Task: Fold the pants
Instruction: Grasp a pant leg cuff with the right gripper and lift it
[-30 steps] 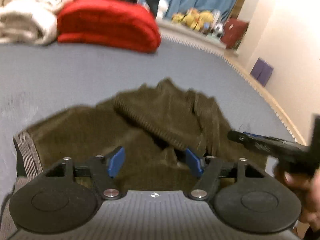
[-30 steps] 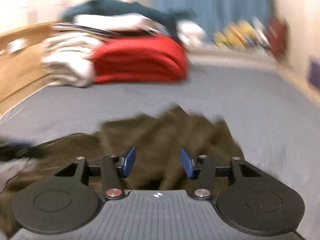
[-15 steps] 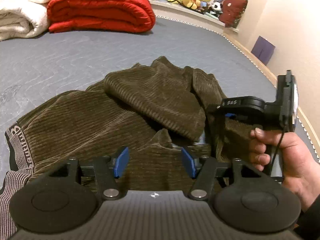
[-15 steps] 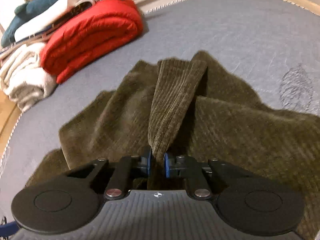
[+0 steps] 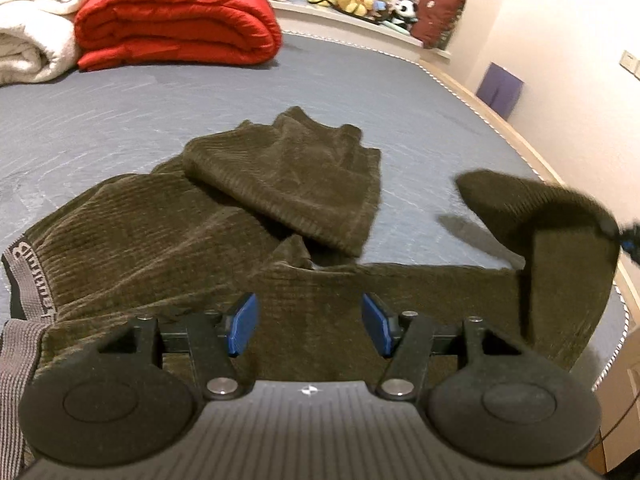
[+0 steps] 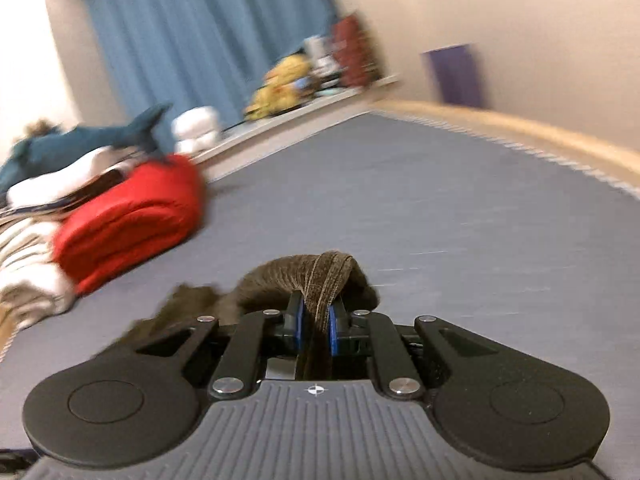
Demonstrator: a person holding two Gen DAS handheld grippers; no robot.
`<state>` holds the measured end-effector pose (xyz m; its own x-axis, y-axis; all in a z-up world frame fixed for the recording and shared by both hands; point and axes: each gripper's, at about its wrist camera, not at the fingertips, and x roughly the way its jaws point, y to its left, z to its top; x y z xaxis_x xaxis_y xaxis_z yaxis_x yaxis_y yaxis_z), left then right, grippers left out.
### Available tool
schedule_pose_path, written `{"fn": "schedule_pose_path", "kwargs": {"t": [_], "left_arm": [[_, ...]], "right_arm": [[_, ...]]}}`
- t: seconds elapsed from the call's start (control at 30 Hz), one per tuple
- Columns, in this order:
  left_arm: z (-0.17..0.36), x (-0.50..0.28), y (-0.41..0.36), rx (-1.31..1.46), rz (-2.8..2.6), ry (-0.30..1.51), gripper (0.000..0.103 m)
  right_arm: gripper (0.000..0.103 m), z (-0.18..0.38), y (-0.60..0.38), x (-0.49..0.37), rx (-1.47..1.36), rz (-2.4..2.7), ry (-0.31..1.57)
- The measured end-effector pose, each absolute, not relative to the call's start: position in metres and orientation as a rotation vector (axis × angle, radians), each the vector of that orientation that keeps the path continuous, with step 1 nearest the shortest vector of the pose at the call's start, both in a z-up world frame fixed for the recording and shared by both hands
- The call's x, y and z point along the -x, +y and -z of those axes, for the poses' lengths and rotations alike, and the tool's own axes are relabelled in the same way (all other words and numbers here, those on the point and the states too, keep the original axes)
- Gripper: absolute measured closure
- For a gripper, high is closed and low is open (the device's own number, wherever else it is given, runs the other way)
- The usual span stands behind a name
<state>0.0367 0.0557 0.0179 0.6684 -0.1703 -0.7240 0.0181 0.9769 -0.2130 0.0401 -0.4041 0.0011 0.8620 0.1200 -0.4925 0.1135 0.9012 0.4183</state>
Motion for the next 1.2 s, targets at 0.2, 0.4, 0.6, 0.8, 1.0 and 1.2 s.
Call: {"fn": "schedule_pose_path", "kwargs": {"t": [0.2,0.4,0.6,0.8,1.0,1.2], "left_arm": [[-0.014,-0.036,0.033,0.168,0.153,0.853,0.039],[0.002,-0.046,0.013,0.116,0.149,0.88,0.039],[0.014,-0.052,0.015,0.096,0.119,0.901,0.039],[0.017,-0.057,0.024,0.085,0.084,0.9,0.038],[0.021,-0.062,0.031,0.09,0.056,0.911,0.038],[0.022,-0.061,0.022,0.08,0.08,0.912,0.036]], "right_arm": [[0.09,0.056,-0.473,0.003,-0.553,0.102,0.752],[0.049,0.097,-0.502,-0.013,-0.791,0.041,0.814],[0.048,0.122,-0.522,-0.053,-0.957,-0.036,0.776],[0.047,0.127,-0.536,-0.087,-1.079,-0.06,0.74],[0.046,0.125,-0.544,-0.088,-1.11,-0.108,0.691],[0.074,0.096,-0.532,-0.075,-0.877,-0.128,0.639]]}}
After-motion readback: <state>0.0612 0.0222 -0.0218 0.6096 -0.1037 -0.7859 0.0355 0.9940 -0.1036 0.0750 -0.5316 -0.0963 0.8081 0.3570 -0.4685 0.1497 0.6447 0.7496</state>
